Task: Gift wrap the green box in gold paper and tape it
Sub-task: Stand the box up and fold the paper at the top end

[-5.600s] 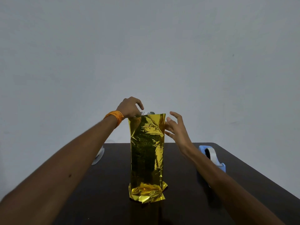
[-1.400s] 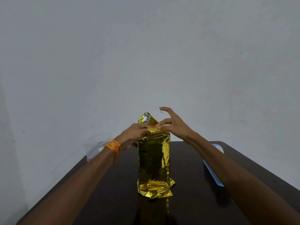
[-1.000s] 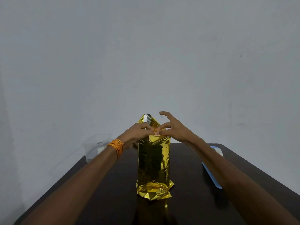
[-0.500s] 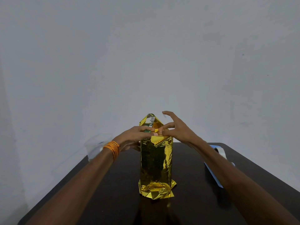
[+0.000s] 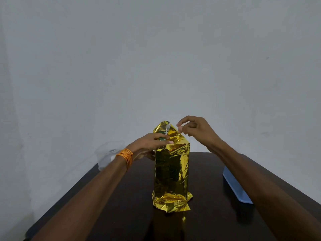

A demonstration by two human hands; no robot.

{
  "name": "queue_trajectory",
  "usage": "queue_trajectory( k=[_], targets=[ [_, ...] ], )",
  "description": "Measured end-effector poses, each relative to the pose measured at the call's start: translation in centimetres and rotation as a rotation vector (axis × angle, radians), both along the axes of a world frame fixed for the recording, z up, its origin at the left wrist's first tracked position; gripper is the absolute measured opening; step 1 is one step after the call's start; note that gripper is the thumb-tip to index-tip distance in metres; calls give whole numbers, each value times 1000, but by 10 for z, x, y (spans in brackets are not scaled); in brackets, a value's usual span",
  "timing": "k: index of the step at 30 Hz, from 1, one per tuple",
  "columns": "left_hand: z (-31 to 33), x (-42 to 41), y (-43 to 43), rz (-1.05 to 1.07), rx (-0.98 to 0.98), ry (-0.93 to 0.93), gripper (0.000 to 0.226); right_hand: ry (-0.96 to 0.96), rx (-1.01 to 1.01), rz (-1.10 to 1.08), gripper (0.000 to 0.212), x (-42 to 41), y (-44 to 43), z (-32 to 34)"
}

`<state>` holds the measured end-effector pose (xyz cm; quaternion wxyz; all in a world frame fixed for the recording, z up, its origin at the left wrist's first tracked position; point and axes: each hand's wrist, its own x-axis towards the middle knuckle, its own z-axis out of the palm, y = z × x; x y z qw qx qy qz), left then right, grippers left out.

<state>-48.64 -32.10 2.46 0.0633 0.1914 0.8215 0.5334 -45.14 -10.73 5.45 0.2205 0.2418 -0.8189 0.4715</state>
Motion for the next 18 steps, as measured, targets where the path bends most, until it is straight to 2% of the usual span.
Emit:
queue_trajectory(
  k=[3, 6, 8, 15, 18],
  targets=[
    [0, -2, 0, 0, -13, 9, 51, -45, 101, 48, 17, -1, -1, 7],
    [-1, -3, -1, -3, -27, 11, 49, -103, 202, 104, 56, -5, -2, 15],
    [-1, -4, -2, -2, -34, 16, 49, -96, 225, 118, 68, -7, -5, 20],
    [-1, -5, -1, 2, -53, 19, 60, -123, 378, 157, 73, -24, -23, 30],
    [-2, -7, -2, -15, -40, 10, 58, -127, 449, 170, 73, -33, -30, 27]
  ],
)
